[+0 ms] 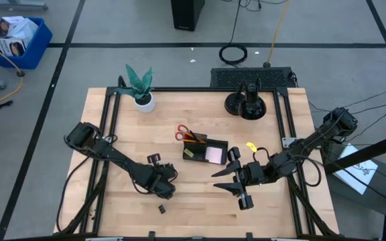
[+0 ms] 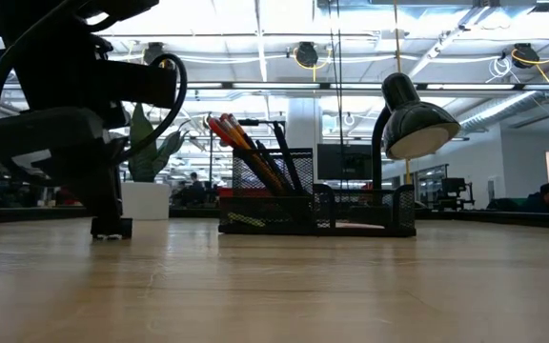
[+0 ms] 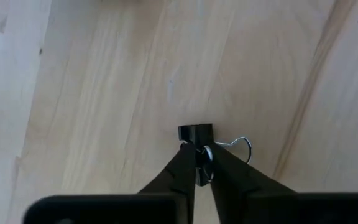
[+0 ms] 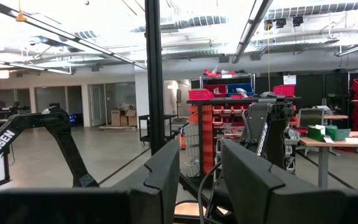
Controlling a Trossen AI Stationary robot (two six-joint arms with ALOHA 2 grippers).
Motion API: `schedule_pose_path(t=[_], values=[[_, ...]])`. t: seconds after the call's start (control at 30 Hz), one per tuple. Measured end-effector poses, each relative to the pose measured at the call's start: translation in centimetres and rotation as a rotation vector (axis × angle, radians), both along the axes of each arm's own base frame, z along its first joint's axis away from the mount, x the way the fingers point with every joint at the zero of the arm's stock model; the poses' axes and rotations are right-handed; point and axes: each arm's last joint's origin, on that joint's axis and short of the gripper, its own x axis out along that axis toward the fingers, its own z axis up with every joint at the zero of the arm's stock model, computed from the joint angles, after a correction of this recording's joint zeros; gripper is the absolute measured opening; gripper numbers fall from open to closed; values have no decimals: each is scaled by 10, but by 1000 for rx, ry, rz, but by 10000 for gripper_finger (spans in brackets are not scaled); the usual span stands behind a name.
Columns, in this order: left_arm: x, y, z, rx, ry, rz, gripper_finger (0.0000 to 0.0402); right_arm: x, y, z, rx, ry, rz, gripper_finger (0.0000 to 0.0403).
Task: Pick and place office supplies into organizer
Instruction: Put the top left black binder clip into the desk organizer
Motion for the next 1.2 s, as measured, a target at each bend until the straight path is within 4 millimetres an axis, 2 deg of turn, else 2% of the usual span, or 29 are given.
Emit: schedule_pose_path(t=[0.13,0.43,0.67,0.93,1.2], values=[[1,0,1,-11,-11,4,9,0,0,0,0,0,0,109],[3,-1,2,-43,-25,50,5,0,0,0,6,1,2,109],[12,-8,16,-104,-40,42,3,0,0,0,21,4,7,109],[26,-14,52,-85,-65,31,1,-1,0,2,30,-13,6,109],[49,-18,109,24,-227,-65,1,-5,-3,13,40,-136,-18,109]])
